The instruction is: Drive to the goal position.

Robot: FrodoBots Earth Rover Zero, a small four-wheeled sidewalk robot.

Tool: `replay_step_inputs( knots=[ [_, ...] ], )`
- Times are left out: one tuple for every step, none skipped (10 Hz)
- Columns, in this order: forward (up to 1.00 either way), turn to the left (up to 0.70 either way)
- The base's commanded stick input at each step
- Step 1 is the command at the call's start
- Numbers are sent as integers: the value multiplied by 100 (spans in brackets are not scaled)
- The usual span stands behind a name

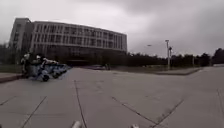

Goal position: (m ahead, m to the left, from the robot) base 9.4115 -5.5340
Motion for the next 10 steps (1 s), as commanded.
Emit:
replay_step_inputs(
  knots=[
    [70,0],
    [70,0],
    [70,0],
    [70,0],
    [70,2],
    [70,11],
    [70,27],
    [70,35],
    [70,35],
    [70,35]
  ],
)
